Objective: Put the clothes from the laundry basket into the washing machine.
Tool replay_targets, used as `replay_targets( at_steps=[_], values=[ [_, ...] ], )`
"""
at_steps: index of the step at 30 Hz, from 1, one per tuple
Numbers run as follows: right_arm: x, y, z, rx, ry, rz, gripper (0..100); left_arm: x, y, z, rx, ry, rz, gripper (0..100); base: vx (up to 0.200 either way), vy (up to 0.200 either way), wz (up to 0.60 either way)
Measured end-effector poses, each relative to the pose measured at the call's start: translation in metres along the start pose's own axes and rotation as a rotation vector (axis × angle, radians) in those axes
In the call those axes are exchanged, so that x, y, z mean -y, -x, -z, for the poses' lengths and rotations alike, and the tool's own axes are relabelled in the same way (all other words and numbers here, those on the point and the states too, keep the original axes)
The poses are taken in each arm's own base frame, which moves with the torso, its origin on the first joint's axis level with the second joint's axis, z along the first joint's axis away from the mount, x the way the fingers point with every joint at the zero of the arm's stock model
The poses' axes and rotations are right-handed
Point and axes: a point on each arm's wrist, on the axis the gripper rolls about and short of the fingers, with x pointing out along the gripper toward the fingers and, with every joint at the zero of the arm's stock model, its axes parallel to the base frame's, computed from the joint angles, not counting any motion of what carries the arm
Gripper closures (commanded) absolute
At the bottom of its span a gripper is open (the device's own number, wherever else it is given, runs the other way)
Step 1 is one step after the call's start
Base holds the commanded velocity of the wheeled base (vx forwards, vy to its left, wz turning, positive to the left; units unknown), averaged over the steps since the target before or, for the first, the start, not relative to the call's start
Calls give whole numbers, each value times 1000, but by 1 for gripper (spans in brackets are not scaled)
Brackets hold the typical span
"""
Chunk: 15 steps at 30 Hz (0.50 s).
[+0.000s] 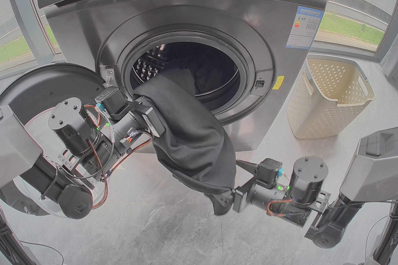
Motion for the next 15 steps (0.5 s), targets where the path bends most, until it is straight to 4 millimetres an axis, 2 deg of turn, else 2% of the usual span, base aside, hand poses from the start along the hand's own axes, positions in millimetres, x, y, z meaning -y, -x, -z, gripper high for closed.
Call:
replay_targets(
  at_steps=[3, 6, 13, 15],
  values=[
    [-5, 21, 14, -92, 7, -26, 0, 0, 2, -3, 10, 2, -25, 100, 0, 0, 0],
    [-8, 35, 19, -138, 13, -45, 0, 2, 6, -6, 16, 5, -60, 100, 0, 0, 0],
    [-5, 50, 9, -120, 22, -42, 0, 3, 18, -5, -2, 8, -120, 100, 0, 0, 0],
    [3, 52, 4, -104, 21, -13, 0, 5, 23, -3, -22, 8, -113, 100, 0, 0, 0]
  ],
)
